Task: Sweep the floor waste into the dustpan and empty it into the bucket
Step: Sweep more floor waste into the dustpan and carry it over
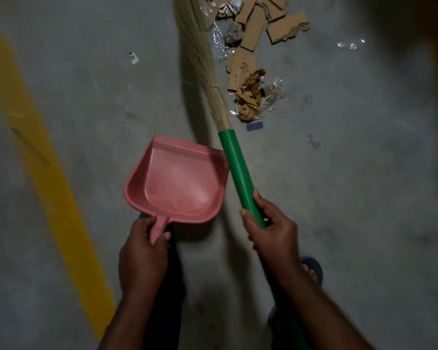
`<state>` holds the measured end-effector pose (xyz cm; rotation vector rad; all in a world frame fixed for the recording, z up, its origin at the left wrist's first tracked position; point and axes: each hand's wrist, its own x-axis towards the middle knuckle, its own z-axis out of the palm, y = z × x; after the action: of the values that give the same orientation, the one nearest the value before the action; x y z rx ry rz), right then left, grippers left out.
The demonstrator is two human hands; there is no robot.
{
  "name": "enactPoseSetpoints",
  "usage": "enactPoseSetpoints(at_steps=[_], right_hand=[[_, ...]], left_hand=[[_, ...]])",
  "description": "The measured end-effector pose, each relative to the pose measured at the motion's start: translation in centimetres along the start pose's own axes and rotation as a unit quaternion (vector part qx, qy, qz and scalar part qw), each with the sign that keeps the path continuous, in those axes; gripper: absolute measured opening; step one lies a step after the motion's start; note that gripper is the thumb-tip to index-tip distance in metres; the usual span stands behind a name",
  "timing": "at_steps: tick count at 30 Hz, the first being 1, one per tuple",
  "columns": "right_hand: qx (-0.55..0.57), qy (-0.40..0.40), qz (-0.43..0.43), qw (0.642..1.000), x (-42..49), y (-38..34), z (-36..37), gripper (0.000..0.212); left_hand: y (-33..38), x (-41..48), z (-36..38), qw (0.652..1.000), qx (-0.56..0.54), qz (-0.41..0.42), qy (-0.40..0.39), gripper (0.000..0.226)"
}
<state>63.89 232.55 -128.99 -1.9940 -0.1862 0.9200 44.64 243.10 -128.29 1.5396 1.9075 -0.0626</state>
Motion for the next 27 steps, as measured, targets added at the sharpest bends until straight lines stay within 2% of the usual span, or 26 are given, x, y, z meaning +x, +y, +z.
enactPoseSetpoints(at_steps=[3,6,11,16,20,24,27], right_hand=[[-0.106,0.031,-0.056,0.992,3.4,1.1,-5.2,0.046],[-0.247,0.047,-0.086,0.964,7.1,1.8,-10.9,0.046],[-0.375,0.041,-0.032,0.925,11.4,3.0,-16.0,0.049],[-0.377,-0.008,-0.029,0.926,10.3,6.7,-16.3,0.051],[-0.347,-0.03,-0.077,0.934,6.8,9.9,-15.7,0.05],[-0.322,0.024,-0.152,0.934,3.8,11.5,-17.3,0.044],[-0.323,0.082,-0.161,0.929,4.1,11.5,-19.2,0.043]], left_hand=[[-0.6,0.9,0.1,0.999,0.038,-0.003,0.007,0.025],[-0.9,3.1,0.6,0.997,0.079,0.005,0.009,0.025],[1.3,9.2,2.6,0.991,0.13,0.037,0.001,0.026],[4.1,13.7,3.9,0.973,0.218,0.059,-0.045,0.028],[5.6,15.6,3.8,0.962,0.257,0.081,-0.048,0.028],[6.2,16.9,3.8,0.959,0.268,0.088,-0.034,0.031],[6.2,17.6,3.9,0.953,0.286,0.093,-0.038,0.036]])
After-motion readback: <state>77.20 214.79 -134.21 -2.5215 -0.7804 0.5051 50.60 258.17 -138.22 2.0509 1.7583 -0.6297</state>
